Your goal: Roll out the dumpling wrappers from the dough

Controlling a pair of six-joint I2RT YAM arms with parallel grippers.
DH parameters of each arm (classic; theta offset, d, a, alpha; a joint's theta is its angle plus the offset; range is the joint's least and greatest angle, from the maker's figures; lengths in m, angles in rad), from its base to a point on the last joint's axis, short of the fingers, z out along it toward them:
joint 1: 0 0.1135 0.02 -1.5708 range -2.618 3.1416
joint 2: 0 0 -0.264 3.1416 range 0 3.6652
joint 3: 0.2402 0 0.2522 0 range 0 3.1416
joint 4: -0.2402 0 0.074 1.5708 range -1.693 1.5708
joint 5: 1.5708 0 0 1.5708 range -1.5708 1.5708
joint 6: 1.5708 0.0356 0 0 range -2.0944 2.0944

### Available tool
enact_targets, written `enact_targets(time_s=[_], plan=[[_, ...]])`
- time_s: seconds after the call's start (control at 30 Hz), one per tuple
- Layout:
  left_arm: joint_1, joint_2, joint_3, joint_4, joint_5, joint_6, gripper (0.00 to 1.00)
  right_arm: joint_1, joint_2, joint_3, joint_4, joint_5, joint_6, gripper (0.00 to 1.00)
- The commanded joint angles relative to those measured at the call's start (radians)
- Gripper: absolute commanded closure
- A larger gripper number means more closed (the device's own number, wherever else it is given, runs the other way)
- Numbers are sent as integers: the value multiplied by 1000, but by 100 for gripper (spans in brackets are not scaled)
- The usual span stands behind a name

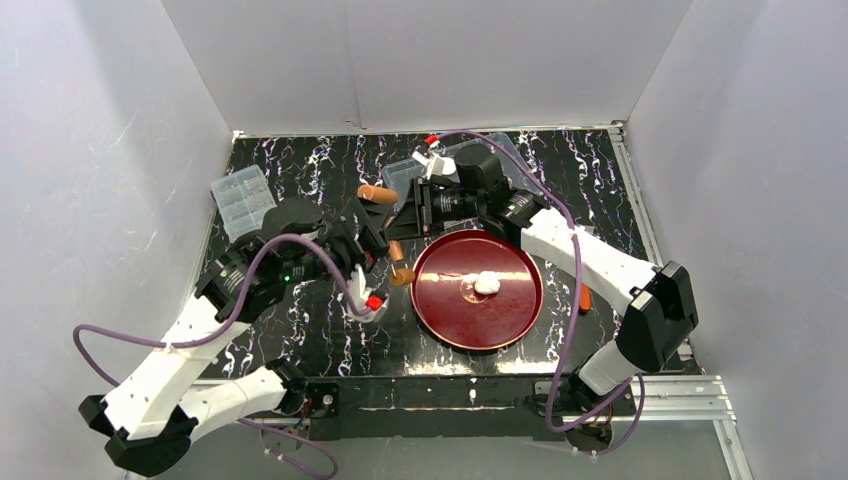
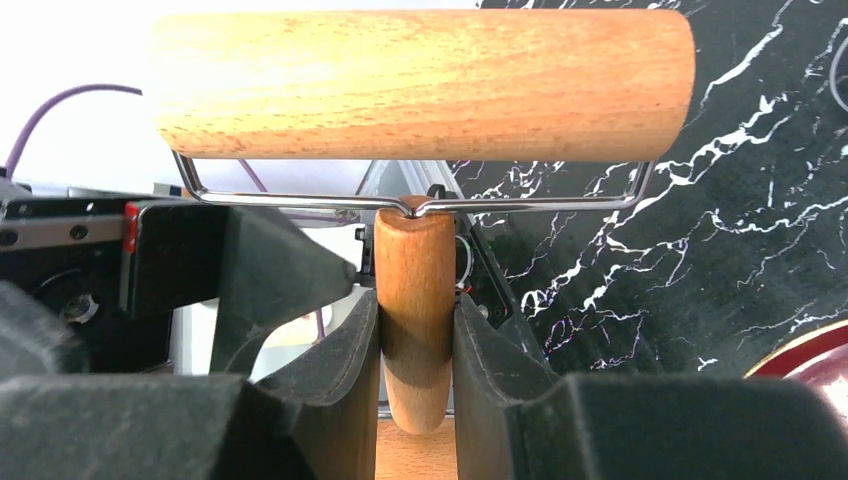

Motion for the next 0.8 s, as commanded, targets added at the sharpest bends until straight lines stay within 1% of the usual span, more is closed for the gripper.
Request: enact_targets(time_s=[0.0, 0.1, 0.23, 0.3, 0.37, 0.47, 0.53, 0.63, 0.7, 0.77], plan=[[-6, -101, -60, -11, 101, 111, 2, -4, -32, 7, 100, 32, 33, 99], [-28, -136, -128, -25, 94, 233, 7, -4, -24, 31, 101, 32, 39, 99], [-75, -107, -112, -112, 91, 232, 8, -4, -22, 46, 89, 42, 34, 99], [-98, -88, -107, -114, 80, 243, 7, -4, -23, 46, 82, 44, 31, 99], [-119, -68, -112, -113, 37, 282, 8, -2, -22, 48, 75, 45, 26, 99], [-149, -59, -130, -113, 13, 331, 10, 5, -15, 58, 46, 54, 10, 99], [-169, -48, -133, -115, -34, 348, 11, 7, -13, 61, 45, 57, 9, 99], [-175, -14, -115, -123, -94, 346, 16, 11, -13, 74, 34, 59, 1, 99], [-175, 2, -99, -124, -115, 349, 16, 18, -13, 82, 21, 62, -8, 99], [-174, 20, -91, -124, -154, 383, 17, 21, -13, 86, 20, 61, -9, 99]])
